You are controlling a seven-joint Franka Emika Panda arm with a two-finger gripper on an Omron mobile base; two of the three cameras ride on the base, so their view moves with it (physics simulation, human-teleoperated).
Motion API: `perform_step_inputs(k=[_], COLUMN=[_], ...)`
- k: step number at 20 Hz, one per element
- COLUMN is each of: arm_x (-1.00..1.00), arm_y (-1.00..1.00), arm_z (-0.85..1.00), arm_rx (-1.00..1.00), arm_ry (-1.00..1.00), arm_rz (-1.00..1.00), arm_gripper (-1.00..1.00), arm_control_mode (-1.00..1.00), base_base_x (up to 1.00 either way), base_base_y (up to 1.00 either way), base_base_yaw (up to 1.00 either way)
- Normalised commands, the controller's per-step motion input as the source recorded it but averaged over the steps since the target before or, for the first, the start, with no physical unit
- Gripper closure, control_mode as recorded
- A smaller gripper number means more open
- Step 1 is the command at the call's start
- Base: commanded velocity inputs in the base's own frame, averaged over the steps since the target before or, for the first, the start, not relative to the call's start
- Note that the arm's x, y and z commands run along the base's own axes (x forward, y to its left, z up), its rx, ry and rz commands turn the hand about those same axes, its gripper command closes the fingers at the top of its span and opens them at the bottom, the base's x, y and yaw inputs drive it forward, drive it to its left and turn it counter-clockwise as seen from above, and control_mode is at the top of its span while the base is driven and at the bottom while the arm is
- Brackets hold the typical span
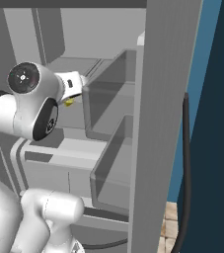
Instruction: There is a bowl on the dining counter. Grab a lemon wedge from the fridge and place it in the bowl. Then get the liquor bottle and glass cup from the cabinet and place them next to the bowl.
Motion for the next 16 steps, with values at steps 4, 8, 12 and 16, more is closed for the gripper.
perform_step_inputs(k=[4,8,12,16], arm_x=[-0.36,-0.51,-0.52,-0.45], arm_y=[0.09,0.03,0.00,0.00], arm_z=[0.00,0.00,0.00,0.00], arm_rx=[0.00,0.01,0.01,0.00], arm_ry=[0.00,0.00,0.00,0.00], arm_rz=[0.00,0.00,0.00,0.00], arm_gripper=[1.00,1.00,1.00,1.00], arm_control_mode=[-1.00,-1.00,-1.00,-1.00], base_base_x=[0.00,0.00,0.00,0.00], base_base_y=[0.00,0.00,0.00,0.00], base_base_yaw=[0.00,0.00,0.00,0.00])
